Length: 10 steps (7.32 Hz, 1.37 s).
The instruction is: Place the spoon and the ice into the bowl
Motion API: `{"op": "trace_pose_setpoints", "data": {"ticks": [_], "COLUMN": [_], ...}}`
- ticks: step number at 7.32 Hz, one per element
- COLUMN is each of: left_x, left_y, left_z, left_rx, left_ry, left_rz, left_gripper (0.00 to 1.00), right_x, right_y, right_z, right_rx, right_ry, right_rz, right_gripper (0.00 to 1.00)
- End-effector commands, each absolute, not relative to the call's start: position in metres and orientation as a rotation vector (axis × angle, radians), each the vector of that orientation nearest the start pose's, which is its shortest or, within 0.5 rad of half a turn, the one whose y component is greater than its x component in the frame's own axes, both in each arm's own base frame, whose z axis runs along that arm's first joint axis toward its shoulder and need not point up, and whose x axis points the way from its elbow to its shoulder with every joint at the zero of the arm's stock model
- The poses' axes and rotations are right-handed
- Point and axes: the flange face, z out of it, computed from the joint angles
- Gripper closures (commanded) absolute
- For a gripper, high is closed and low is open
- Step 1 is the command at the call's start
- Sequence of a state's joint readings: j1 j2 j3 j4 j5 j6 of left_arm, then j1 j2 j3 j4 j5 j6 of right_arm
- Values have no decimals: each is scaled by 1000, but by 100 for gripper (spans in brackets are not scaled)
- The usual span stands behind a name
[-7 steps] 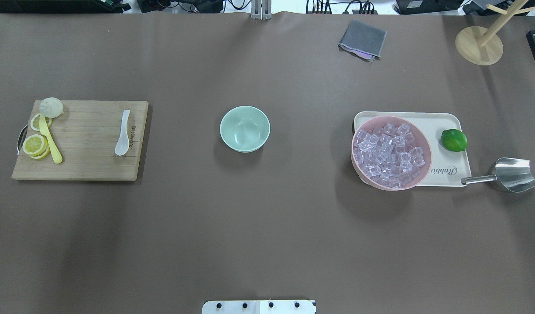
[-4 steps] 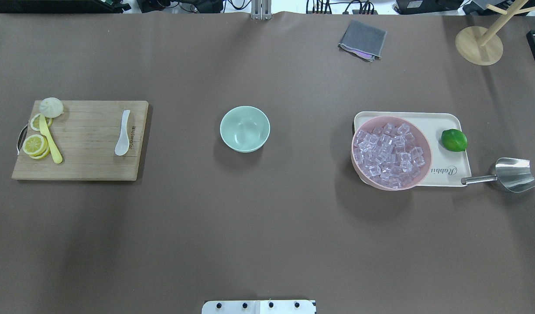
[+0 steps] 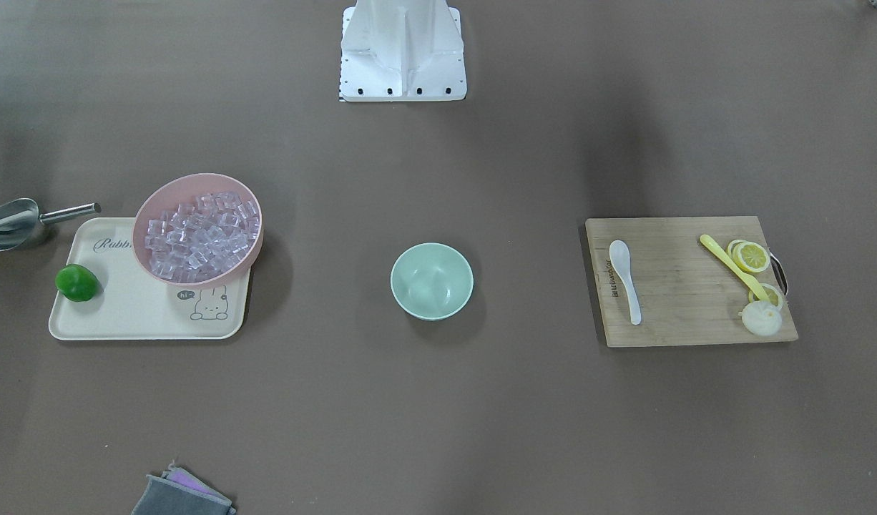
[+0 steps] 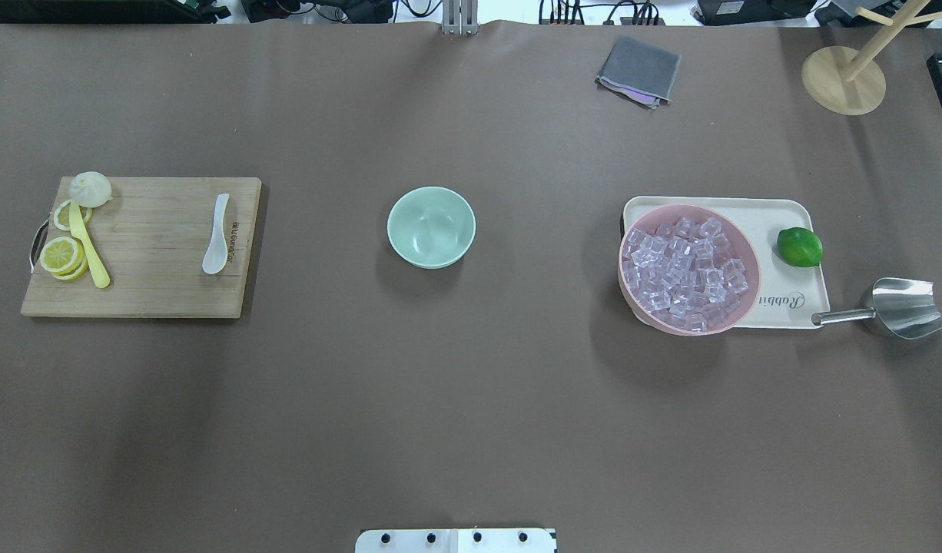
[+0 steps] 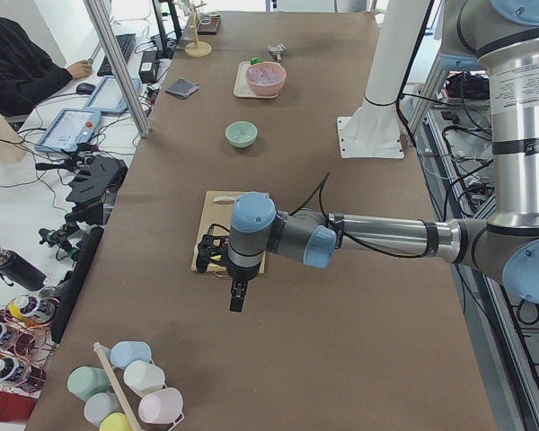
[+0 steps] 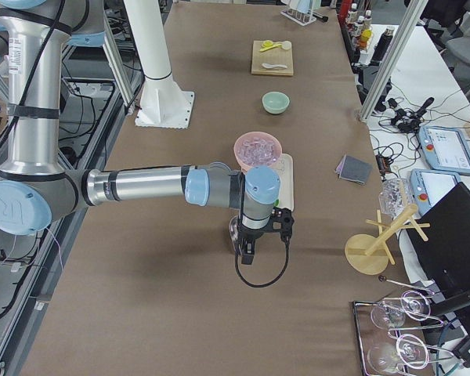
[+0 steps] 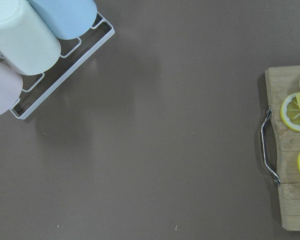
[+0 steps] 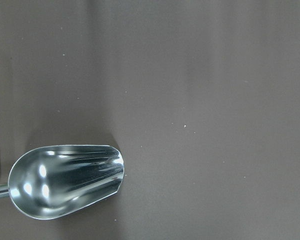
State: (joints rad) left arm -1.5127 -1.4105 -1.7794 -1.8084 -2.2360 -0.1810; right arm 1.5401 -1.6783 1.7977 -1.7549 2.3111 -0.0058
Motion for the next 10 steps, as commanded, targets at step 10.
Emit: {"op": "trace_pose_setpoints", "data": {"ticks": [10], "left_x": [120], "left_y": [-592], "left_z": [448], "left_rx": [319], "left_ry": [783], "left_rz": [-52], "left_gripper": [2], "right_x": [-48], "right_y": [-517], "right_z": [477], "right_rx": [277], "right_ry": [-913], "right_rz": [-181], "right_gripper": [0]}}
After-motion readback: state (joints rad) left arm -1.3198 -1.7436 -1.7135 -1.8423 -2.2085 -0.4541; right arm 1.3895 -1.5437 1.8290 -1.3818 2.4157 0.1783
